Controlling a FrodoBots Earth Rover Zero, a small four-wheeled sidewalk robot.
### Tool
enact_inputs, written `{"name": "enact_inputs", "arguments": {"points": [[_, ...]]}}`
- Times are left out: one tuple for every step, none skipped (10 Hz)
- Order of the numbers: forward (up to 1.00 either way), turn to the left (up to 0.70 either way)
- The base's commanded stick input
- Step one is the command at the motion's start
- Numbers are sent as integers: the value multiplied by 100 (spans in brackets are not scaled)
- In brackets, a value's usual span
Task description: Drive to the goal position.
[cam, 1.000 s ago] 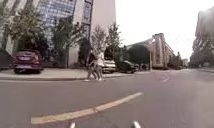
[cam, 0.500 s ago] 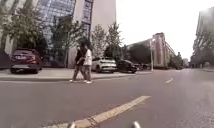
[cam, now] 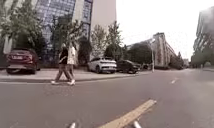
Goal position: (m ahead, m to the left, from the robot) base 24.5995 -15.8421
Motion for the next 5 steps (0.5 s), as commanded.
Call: {"name": "enact_inputs", "arguments": {"points": [[70, 0], [70, 0], [70, 0], [70, 0], [70, 0]]}}
